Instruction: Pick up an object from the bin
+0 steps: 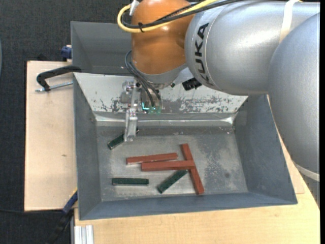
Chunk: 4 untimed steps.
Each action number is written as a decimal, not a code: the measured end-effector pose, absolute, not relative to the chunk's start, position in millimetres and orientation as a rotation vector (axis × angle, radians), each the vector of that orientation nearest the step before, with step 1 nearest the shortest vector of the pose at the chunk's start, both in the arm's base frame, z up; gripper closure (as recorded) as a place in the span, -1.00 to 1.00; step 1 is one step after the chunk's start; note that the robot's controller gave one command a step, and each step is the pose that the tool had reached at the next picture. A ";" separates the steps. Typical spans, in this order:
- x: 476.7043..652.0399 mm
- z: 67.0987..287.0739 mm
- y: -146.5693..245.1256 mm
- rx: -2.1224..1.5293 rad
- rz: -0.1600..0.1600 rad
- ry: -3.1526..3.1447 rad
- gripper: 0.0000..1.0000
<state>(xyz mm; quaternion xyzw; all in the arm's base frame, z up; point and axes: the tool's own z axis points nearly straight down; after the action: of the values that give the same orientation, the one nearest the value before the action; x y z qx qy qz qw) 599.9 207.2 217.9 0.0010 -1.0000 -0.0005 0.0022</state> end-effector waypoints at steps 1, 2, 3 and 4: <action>601.6 221.2 206.1 0.000 -0.003 -3.143 -1.00; 600.3 179.9 199.3 0.230 -0.003 -3.139 -1.00; 602.1 157.0 186.0 0.376 0.000 -3.117 -1.00; 568.8 126.2 119.5 0.342 -0.003 -3.125 -1.00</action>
Offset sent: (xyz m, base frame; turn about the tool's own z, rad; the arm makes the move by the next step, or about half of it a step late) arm -0.0017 -0.0128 -0.0579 -0.1962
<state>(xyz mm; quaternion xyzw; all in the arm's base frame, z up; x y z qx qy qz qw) 568.8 119.5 126.2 0.1088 -0.9941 -0.0009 -0.0012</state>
